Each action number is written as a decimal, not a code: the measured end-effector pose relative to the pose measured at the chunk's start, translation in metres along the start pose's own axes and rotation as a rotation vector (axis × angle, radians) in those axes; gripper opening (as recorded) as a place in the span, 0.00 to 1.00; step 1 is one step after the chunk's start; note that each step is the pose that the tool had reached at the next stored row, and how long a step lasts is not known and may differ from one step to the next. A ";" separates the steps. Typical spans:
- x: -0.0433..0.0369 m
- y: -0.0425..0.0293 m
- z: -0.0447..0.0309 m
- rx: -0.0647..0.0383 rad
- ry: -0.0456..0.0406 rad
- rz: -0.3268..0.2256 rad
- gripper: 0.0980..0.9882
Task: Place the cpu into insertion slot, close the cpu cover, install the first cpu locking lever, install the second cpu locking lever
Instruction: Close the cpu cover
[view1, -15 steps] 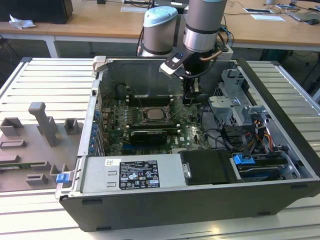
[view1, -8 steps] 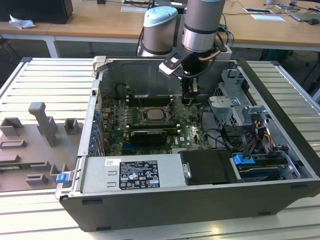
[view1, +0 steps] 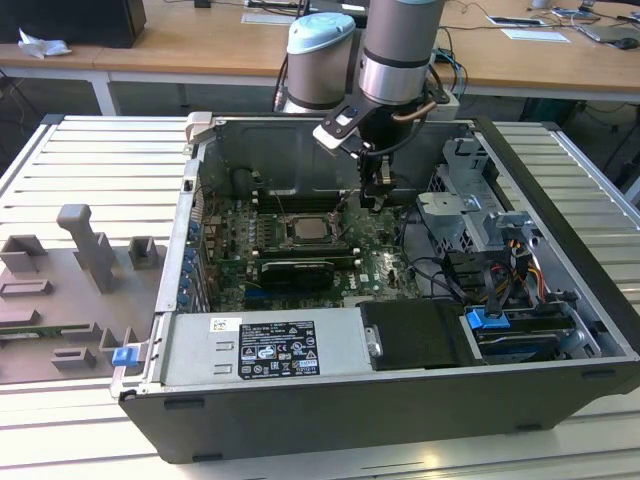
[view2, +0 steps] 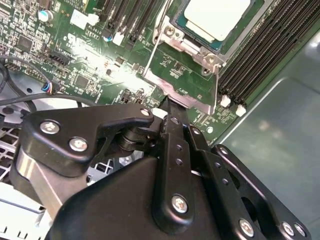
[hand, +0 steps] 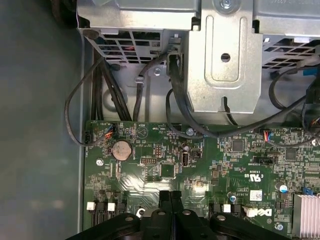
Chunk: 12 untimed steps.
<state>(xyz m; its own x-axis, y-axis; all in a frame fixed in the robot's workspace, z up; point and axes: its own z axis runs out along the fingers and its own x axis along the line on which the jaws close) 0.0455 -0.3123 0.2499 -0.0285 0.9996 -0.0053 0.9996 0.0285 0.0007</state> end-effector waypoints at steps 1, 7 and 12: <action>0.0000 -0.0014 0.0000 0.000 0.0000 0.000 0.01; 0.0003 -0.0107 0.0000 0.000 0.0000 -0.001 0.01; 0.0006 -0.0208 0.0002 0.000 0.0002 -0.006 0.01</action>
<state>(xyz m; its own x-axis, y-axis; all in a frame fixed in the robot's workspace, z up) 0.0247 -0.3122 0.2496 -0.0349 0.9994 -0.0051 0.9994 0.0349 0.0007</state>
